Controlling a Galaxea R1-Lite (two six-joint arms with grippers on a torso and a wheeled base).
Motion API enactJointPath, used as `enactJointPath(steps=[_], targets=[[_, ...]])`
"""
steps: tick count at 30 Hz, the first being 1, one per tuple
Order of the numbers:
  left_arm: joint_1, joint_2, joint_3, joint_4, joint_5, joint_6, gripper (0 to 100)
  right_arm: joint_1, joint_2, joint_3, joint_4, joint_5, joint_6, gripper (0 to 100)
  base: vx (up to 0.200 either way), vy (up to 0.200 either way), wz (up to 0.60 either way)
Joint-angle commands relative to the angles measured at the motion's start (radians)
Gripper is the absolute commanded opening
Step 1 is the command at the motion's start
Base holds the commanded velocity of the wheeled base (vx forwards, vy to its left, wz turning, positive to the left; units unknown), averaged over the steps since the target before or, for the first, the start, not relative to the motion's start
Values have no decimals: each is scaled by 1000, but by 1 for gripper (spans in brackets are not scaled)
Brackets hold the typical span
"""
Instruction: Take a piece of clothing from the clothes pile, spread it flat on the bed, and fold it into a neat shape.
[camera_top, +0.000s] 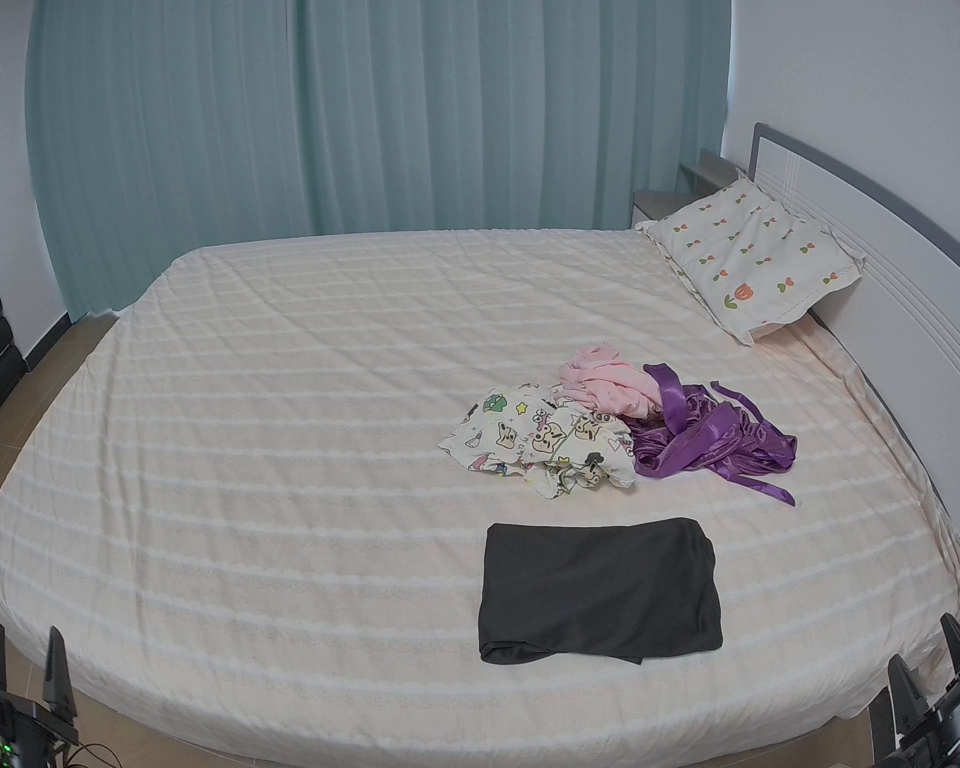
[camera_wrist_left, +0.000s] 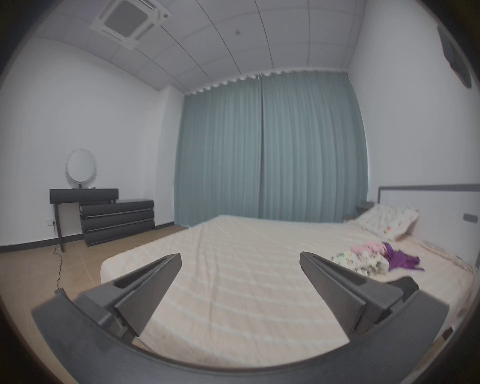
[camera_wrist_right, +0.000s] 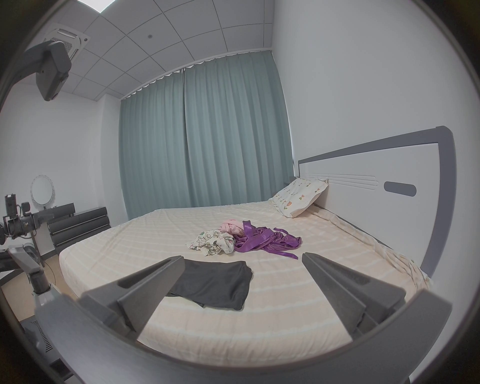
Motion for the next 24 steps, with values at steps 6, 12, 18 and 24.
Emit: enactJointPath(steps=[6,12,18,24], targets=[[-18,-39,17,46,-419,-46,100,9,-15,1,-3,26,-91,100,0,0,0],[-17,-39,17,49,-445,49,100,9,-15,6,-11,66,-113,100,0,0,0],[-17,-39,17,66,-325,84,100,9,-16,27,-3,-72,-119,100,0,0,0],[-18,-39,15,109,-330,45,100,9,-16,27,-2,-75,-88,100,0,0,0]])
